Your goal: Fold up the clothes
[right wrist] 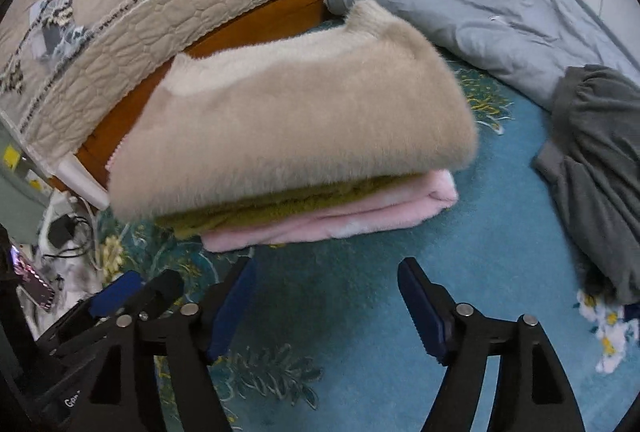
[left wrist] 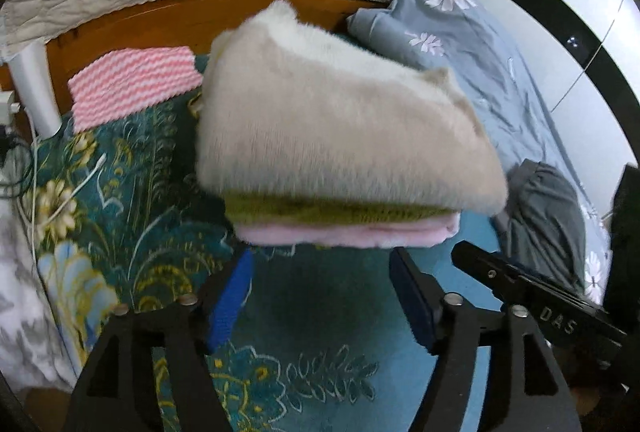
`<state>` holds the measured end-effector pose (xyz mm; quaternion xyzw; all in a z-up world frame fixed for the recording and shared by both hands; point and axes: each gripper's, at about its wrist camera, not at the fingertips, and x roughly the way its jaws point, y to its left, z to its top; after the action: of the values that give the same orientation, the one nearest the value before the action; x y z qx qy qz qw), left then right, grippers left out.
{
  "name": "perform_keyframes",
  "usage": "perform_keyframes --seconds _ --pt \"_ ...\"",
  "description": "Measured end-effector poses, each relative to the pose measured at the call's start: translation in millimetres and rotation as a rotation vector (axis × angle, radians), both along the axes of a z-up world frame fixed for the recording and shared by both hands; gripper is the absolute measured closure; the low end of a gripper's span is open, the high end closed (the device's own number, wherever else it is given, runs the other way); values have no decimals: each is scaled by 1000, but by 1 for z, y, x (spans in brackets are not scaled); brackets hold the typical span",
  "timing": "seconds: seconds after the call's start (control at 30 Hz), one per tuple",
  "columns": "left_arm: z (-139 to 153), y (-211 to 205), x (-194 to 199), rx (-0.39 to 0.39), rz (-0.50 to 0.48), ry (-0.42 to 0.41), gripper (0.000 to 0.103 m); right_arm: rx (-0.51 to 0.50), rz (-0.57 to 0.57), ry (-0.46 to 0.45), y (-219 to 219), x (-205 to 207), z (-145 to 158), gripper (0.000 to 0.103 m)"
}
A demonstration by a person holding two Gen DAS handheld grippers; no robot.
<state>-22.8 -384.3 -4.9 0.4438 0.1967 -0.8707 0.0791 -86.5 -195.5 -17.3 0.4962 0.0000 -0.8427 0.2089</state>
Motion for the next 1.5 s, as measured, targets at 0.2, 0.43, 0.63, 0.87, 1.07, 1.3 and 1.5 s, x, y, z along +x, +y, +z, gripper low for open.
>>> perform_keyframes --seconds 0.2,0.43,0.63,0.87,1.07,1.3,1.5 --pt "-4 4 11 -30 24 -34 23 22 -16 13 8 13 2 21" --pt "5 11 23 -60 10 -32 21 30 -21 26 14 25 11 18" --pt "10 12 31 -39 11 -27 18 38 -11 43 17 33 18 16" --pt "15 15 41 -44 7 -15 18 31 -15 43 19 38 21 16" --pt "22 17 45 -52 16 -12 18 19 -15 48 21 41 28 16" --pt "31 17 47 -71 22 -11 17 19 0 55 20 42 35 16" --pt "31 16 47 -73 26 -16 17 33 10 60 18 42 35 16"
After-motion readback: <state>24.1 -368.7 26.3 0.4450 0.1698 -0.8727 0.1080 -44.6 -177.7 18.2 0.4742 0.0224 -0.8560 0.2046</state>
